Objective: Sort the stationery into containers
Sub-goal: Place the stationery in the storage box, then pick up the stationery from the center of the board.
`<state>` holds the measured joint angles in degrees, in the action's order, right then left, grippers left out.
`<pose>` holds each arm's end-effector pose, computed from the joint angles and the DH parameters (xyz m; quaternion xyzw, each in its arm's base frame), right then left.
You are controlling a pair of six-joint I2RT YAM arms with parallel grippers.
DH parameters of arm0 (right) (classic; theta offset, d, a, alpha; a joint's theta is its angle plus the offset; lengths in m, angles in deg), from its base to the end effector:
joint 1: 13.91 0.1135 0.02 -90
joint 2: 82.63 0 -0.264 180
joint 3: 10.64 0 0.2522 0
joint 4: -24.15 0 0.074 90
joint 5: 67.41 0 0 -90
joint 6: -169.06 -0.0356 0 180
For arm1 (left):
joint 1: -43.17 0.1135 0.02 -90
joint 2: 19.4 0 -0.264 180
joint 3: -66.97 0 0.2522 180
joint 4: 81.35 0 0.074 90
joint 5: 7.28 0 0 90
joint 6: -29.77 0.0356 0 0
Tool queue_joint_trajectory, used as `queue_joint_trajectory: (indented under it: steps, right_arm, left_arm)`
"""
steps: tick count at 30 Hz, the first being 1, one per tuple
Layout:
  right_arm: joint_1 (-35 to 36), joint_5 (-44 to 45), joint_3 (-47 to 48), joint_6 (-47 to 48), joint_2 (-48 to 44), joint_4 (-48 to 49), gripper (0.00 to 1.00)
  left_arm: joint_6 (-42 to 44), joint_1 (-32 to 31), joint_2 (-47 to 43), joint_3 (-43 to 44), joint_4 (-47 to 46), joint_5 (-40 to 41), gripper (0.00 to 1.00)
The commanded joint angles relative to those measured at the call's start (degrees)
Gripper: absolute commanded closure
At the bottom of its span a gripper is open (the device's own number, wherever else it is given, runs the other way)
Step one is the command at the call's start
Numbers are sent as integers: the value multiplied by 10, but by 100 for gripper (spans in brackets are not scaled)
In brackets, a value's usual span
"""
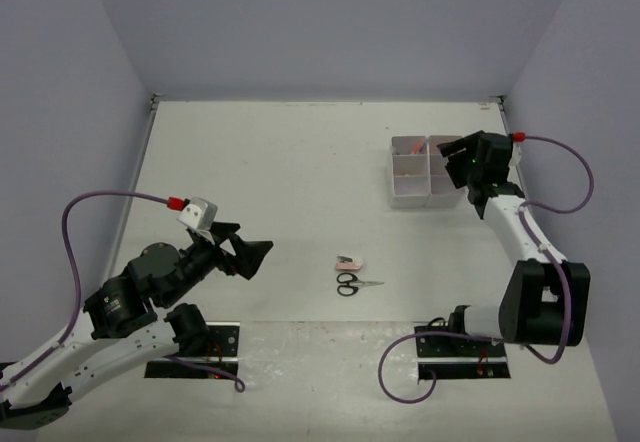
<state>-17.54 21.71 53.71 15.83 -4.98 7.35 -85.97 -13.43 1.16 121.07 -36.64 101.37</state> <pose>0.3032 -0.0187 0.2584 0.4741 0.7252 0.2539 0.4299 0.0583 -0.0678 0.3247 0.1037 0.7623 -0.3182 0.5540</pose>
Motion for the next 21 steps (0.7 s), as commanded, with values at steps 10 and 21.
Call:
queue_joint_trajectory:
  steps: [10, 21]
  right_arm:
    - [297, -56, 126, 518, -89, -286, 34]
    - [551, 87, 159, 674, 136, -379, 16]
  left_arm:
    - [-11, 7, -16, -3, 6, 64, 0]
    - [-9, 11, -1, -3, 7, 54, 0]
